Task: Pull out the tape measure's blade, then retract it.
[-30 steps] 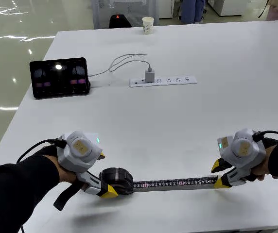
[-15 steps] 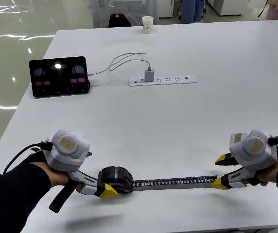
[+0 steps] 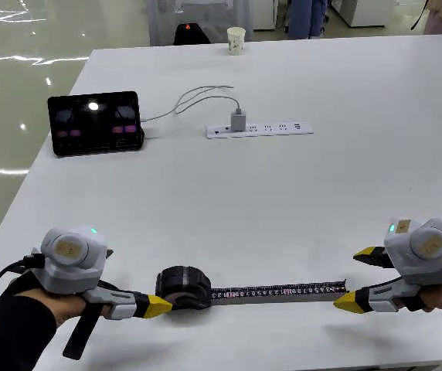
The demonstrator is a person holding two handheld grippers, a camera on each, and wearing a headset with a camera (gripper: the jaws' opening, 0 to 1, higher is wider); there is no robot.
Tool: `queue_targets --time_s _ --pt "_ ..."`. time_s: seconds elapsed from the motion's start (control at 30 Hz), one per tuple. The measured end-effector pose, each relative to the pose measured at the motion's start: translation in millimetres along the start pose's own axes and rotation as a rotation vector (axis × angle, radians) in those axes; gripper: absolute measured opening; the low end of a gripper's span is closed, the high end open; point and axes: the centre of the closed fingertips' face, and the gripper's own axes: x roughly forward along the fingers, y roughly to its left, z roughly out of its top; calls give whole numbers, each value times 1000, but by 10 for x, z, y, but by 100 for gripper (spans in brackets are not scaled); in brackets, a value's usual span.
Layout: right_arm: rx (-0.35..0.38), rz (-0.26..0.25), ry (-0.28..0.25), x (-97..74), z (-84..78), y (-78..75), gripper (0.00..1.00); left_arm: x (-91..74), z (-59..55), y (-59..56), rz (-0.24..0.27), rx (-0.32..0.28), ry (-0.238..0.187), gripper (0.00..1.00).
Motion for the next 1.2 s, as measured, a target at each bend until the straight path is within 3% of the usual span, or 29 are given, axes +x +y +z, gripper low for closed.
queue_targets --time_s 0.2,0.27,0.47,0.63,0.9,1.0,1.1,1.2 --pt "35 -35 -45 -111 -8 38 69 -97 -54 -30 15 -23 -65 99" --pt "42 -50 -54 -150 -42 37 70 -142 -77 12 43 -20 -68 99" --pt "82 -86 -81 -242 -170 38 74 -242 -74 13 56 -31 -96 99" --pt "114 -107 -116 -306 -236 31 81 -278 -88 5 66 -4 -130 99" --pt "104 -108 -126 -355 -262 111 90 -328 -183 -18 66 -26 -142 99" --pt "104 -110 -128 -360 -293 105 93 -353 -233 -35 80 -6 -128 99" --pt "117 -113 -126 -365 -358 88 97 -377 -230 -68 73 7 -141 99" --pt "82 -119 -124 -406 -356 170 99 -392 -233 -62 77 -9 -138 99"
